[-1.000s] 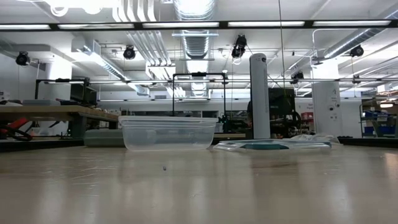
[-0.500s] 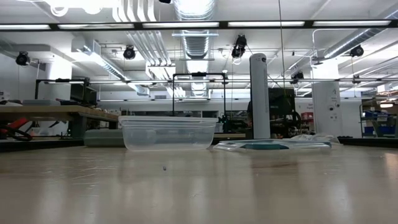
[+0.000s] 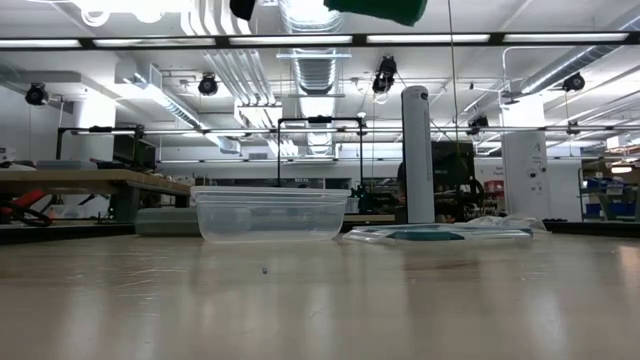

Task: Roll bandage
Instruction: Roll the blue bandage

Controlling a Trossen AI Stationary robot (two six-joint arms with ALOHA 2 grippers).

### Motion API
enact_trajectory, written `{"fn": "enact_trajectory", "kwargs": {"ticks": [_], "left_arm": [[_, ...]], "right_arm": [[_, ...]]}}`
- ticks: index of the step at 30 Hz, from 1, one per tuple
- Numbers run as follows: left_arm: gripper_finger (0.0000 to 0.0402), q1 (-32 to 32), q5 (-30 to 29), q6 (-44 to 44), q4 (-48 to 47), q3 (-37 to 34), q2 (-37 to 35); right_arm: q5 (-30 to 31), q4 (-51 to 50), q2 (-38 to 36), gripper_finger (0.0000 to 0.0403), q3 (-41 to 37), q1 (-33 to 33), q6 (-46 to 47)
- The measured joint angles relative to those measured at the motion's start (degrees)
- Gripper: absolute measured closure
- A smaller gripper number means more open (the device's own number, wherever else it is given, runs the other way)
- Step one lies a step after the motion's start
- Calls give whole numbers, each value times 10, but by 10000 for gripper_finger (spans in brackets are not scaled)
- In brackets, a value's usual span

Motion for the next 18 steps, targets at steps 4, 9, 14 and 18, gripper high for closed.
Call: {"fn": "enact_trajectory", "kwargs": {"ticks": [4,9,14,18], "left_arm": [[400,-14,20,26,6,0,0],[400,-20,99,44,20,0,0],[401,-19,118,28,23,0,0],[401,-20,123,19,23,0,0]], "right_arm": [[23,-17,-8,403,0,0,10],[24,-24,-7,403,-1,-10,32],[23,-76,14,403,-1,-32,84],[16,-105,28,403,-2,-44,113]]}}
